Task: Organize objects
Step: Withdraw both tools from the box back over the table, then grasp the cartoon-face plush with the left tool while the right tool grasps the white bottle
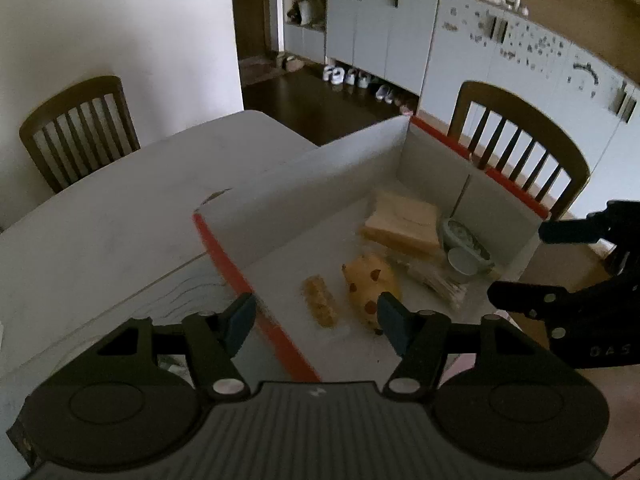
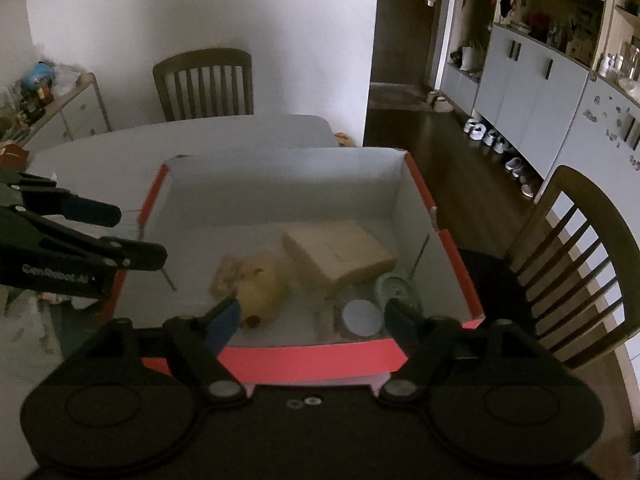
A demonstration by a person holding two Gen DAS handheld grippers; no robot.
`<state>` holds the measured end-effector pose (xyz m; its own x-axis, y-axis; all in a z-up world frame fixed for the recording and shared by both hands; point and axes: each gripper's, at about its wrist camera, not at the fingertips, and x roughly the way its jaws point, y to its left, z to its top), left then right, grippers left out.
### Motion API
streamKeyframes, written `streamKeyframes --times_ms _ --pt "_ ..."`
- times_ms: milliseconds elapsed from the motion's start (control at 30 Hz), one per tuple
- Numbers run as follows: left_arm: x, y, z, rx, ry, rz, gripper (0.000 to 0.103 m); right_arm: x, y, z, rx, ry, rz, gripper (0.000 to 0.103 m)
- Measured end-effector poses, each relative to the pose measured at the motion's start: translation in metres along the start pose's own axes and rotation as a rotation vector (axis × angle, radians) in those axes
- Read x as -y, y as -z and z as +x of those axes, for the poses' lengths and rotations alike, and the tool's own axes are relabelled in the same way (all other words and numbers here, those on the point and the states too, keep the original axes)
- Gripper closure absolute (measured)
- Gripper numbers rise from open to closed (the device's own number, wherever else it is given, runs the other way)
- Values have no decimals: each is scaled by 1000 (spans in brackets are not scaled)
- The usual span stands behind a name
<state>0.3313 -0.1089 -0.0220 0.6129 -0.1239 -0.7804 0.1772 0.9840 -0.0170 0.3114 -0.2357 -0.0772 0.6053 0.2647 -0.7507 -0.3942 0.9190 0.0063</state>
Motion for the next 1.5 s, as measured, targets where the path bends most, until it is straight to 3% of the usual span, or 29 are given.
streamKeyframes --times_ms 67,567,700,900,1067,1233,1500 --pt "-8 5 -9 18 10 -18 25 -8 1 -4 4 -1 2 19" --pt "-85 59 -68 65 46 -98 18 -78 3 -24 39 -34 17 1" --pt "-108 76 -82 83 56 -125 1 -100 3 -24 41 -41 21 0" --pt "-138 102 -97 107 26 -135 0 -128 6 -20 43 -58 23 0" --pt "-170 128 -104 130 -58 -169 0 -149 9 -16 55 -66 28 0" --pt "-196 153 -102 99 -26 -207 0 -175 14 -10 74 -54 -5 0" --pt "-218 183 -93 71 -47 -180 0 -205 18 13 31 -84 -9 0"
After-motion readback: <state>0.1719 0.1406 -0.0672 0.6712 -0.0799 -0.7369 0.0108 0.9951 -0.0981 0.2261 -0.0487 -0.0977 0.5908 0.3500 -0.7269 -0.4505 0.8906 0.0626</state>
